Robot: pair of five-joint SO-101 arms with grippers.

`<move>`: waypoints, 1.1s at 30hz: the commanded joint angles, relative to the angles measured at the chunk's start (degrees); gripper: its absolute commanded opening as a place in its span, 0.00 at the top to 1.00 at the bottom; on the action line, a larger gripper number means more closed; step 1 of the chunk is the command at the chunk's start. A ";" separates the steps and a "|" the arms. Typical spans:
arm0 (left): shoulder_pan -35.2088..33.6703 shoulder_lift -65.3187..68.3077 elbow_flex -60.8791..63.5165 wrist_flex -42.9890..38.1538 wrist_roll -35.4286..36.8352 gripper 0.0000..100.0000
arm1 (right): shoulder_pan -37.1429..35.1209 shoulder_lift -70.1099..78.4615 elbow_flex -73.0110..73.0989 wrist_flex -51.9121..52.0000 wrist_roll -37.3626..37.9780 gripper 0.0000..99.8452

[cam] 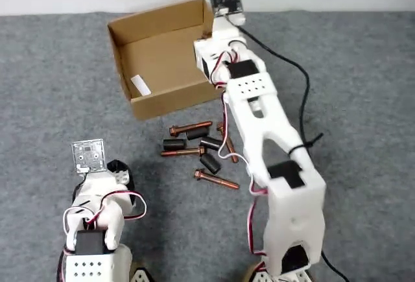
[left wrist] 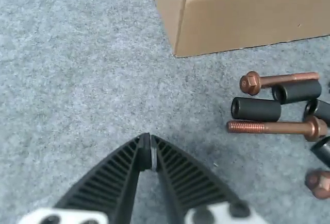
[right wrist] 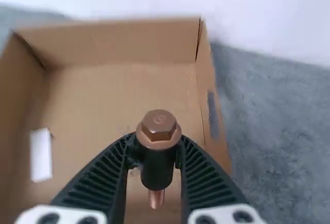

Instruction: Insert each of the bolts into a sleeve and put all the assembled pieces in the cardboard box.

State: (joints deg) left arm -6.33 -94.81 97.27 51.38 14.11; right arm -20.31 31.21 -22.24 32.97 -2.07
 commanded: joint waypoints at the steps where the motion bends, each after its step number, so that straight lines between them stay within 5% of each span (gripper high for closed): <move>1: -0.44 0.09 -0.40 -1.41 0.70 0.99 | 0.22 2.68 -5.27 -0.40 4.48 0.99; 9: -0.26 0.09 -0.40 -1.41 0.70 0.99 | 0.31 7.78 -5.27 5.58 8.26 0.99; 15: -0.26 0.09 -0.40 -1.41 0.70 0.99 | 0.13 6.99 -5.54 11.21 8.09 0.84; 24: -0.35 0.09 -0.40 -1.41 0.70 0.99 | -1.45 -5.23 -6.33 22.20 7.91 0.99; 33: -0.44 0.09 -0.40 -1.41 0.70 0.99 | -1.80 -15.69 -6.33 42.77 8.18 0.99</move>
State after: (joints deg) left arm -6.33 -94.81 97.27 51.38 14.46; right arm -21.63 21.01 -26.02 68.84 5.49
